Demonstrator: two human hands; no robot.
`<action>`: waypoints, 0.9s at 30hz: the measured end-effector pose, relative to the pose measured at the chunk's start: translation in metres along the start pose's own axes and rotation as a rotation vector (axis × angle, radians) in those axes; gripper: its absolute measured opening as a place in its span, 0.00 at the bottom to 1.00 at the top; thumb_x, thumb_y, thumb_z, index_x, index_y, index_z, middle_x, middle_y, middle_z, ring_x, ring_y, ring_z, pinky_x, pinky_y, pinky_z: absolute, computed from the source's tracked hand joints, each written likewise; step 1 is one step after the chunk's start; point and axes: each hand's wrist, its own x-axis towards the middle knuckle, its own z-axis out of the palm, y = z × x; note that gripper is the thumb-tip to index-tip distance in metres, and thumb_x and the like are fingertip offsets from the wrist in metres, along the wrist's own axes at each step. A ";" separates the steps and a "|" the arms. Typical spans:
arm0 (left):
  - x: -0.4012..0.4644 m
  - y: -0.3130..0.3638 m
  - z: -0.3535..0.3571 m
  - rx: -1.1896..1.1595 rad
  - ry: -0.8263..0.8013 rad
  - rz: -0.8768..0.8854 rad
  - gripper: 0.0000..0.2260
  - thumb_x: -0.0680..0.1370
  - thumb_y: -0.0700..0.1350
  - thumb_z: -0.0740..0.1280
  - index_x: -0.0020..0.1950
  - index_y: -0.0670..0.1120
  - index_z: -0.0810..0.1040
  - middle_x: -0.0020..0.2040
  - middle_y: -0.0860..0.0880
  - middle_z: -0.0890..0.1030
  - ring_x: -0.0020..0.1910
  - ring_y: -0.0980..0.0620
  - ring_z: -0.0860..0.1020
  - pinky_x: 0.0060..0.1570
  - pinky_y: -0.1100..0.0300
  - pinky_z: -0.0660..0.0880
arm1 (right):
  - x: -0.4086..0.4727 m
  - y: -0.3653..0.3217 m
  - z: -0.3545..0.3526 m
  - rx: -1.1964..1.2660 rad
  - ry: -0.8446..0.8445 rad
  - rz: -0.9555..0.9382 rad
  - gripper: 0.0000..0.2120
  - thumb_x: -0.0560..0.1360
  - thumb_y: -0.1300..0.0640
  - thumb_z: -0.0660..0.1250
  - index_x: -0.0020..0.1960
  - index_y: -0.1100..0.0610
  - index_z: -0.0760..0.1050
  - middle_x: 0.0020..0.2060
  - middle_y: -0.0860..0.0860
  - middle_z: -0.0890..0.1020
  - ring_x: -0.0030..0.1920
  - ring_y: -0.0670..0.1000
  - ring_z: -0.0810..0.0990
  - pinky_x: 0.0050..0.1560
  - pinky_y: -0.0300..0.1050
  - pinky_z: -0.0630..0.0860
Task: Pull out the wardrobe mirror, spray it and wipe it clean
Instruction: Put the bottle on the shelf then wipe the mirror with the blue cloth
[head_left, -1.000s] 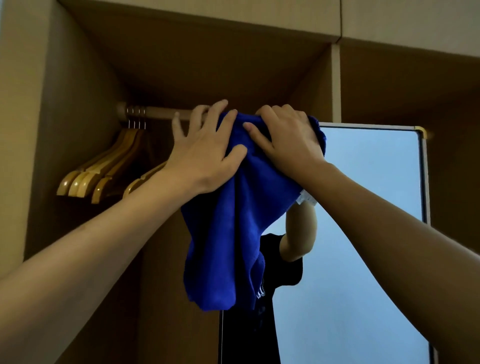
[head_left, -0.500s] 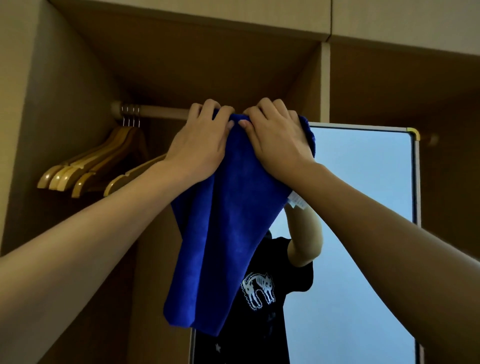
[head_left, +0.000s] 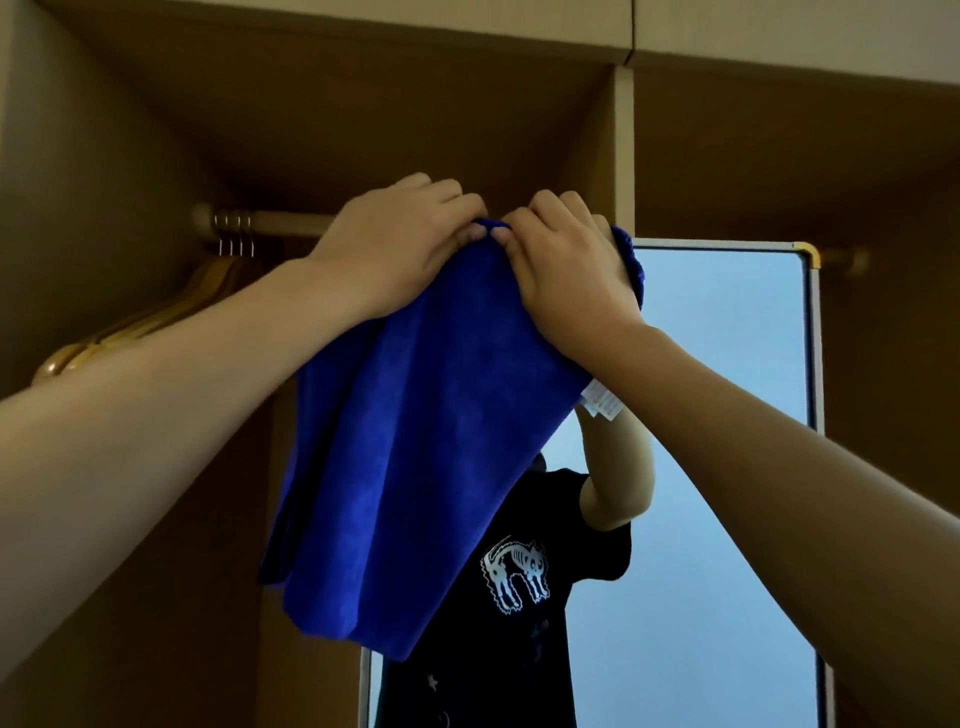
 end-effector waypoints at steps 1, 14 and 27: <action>0.001 0.002 0.001 0.019 0.011 0.005 0.16 0.83 0.52 0.49 0.61 0.47 0.72 0.53 0.48 0.75 0.49 0.50 0.71 0.40 0.56 0.67 | -0.001 0.001 0.000 -0.003 0.011 0.004 0.15 0.84 0.52 0.52 0.56 0.57 0.76 0.52 0.53 0.77 0.53 0.54 0.73 0.53 0.47 0.66; -0.001 0.003 0.005 0.017 0.113 -0.014 0.15 0.84 0.51 0.50 0.57 0.45 0.73 0.51 0.48 0.75 0.46 0.52 0.69 0.40 0.57 0.64 | -0.004 -0.012 0.005 -0.041 0.065 0.069 0.16 0.84 0.53 0.51 0.54 0.58 0.75 0.50 0.54 0.76 0.52 0.55 0.72 0.55 0.50 0.67; -0.001 0.015 0.010 0.090 0.227 0.003 0.15 0.85 0.49 0.50 0.58 0.45 0.73 0.52 0.46 0.77 0.48 0.47 0.73 0.38 0.55 0.65 | -0.007 -0.001 0.001 -0.012 0.057 0.033 0.15 0.83 0.52 0.52 0.57 0.57 0.76 0.51 0.53 0.76 0.53 0.53 0.72 0.55 0.45 0.66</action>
